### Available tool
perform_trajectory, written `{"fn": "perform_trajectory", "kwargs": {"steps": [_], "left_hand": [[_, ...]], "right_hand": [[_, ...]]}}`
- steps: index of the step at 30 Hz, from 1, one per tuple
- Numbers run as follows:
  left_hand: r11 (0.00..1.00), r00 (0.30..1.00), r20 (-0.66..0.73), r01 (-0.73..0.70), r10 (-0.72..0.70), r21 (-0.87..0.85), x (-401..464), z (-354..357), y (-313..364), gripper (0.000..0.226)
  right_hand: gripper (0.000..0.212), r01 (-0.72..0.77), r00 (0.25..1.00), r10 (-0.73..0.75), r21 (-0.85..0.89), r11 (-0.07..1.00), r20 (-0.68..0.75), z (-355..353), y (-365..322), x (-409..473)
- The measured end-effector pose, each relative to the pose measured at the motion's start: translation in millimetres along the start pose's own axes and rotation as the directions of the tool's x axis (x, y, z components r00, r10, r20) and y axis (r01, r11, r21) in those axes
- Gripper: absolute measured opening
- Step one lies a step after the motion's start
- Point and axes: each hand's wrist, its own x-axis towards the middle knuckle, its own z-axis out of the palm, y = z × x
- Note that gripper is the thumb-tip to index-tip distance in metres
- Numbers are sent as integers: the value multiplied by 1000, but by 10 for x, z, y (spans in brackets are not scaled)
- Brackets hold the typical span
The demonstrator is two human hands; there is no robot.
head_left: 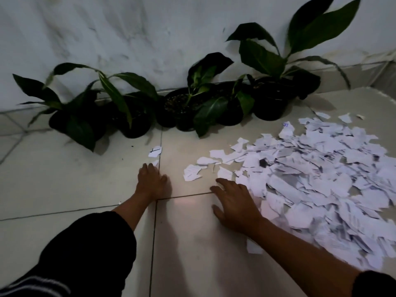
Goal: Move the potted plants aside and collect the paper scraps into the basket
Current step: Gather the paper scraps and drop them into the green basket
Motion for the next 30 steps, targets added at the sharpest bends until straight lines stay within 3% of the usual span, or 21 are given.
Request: {"fn": "perform_trajectory", "kwargs": {"steps": [4,8,13,18,22,24,26,28,30], "left_hand": [[998,1000,13,-24,23,51,268,84,-37,74],[999,999,-4,43,-43,-17,446,243,6,72],[1000,992,-122,25,-25,1,434,386,56,70],[985,984,-27,-174,174,6,309,500,373,69],[939,938,42,-342,343,-27,40,683,766,67],[872,871,103,-462,480,-161,-87,712,956,59],[787,822,119,-476,557,-393,-122,648,1133,52],[758,828,22,-503,561,-416,-49,594,1256,58],[802,838,14,-517,545,-300,56,560,1326,83]], "right_hand": [[52,-63,998,63,62,996,6,143,-160,331],[55,-61,998,61,-5,998,-18,259,-161,463],[47,-78,997,76,-92,993,-17,378,-84,534],[47,-135,988,127,-90,987,-84,376,14,567],[40,-207,943,192,-29,978,-271,237,76,578],[39,-288,896,283,38,957,-341,155,157,563],[41,-390,845,387,71,918,-368,38,282,509],[53,-534,802,507,2,846,-316,-86,474,423],[77,-644,762,623,-93,760,-178,-196,704,323]]}}
